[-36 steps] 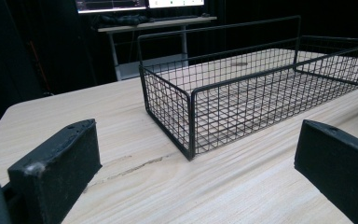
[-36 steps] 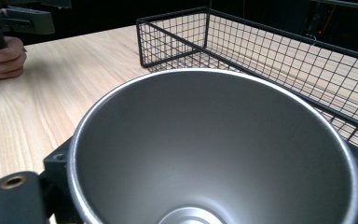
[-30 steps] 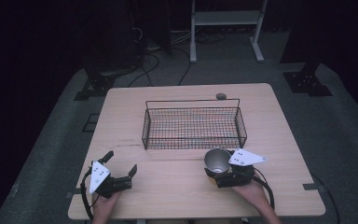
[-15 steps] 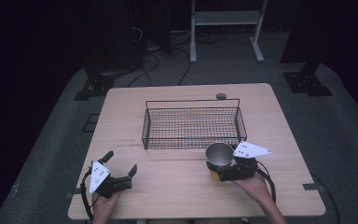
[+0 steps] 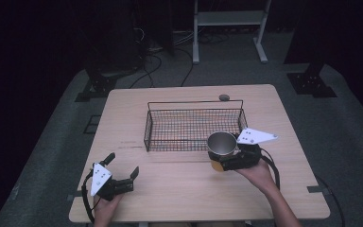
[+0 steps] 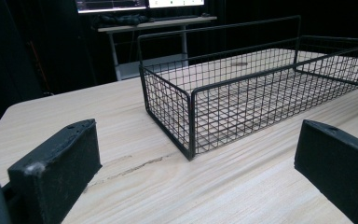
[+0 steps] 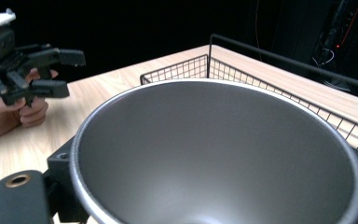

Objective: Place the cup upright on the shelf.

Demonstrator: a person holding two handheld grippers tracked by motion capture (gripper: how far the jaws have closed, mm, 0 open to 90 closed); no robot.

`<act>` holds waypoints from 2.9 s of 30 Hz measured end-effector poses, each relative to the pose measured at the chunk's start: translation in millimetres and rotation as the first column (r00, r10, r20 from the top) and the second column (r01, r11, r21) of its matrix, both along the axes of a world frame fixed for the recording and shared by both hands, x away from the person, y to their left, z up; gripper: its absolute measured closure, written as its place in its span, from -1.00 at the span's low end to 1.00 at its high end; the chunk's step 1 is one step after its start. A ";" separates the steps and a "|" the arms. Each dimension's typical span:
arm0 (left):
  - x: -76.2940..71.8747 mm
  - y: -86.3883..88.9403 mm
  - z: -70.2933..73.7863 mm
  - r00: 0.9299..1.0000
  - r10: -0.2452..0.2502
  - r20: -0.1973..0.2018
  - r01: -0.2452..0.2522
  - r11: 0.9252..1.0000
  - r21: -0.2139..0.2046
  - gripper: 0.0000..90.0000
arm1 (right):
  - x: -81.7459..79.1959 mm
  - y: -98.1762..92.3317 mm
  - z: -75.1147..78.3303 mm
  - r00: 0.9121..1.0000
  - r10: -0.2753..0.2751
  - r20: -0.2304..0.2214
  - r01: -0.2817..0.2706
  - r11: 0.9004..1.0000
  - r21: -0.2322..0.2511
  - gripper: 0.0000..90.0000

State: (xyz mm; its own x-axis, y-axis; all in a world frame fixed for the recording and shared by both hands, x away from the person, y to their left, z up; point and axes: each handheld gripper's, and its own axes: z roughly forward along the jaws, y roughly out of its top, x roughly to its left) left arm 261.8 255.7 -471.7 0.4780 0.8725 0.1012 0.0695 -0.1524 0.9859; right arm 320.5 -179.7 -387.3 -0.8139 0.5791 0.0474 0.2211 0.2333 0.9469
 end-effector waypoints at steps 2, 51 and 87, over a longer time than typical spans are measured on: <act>0.1 0.2 0.0 1.000 -0.001 -0.001 0.001 1.000 -0.001 -1.00 | 4.2 -0.1 4.3 1.000 -0.003 0.003 0.003 1.000 0.001 -0.75; 0.1 0.9 0.1 1.000 -0.001 -0.003 0.001 1.000 -0.010 -1.00 | 98.6 4.9 46.9 0.998 -0.055 -0.027 0.054 0.998 -0.039 -0.75; 0.1 1.5 0.2 1.000 -0.005 -0.002 0.005 1.000 -0.012 -1.00 | 147.7 29.8 34.2 0.995 -0.066 -0.082 0.059 0.995 -0.075 -0.75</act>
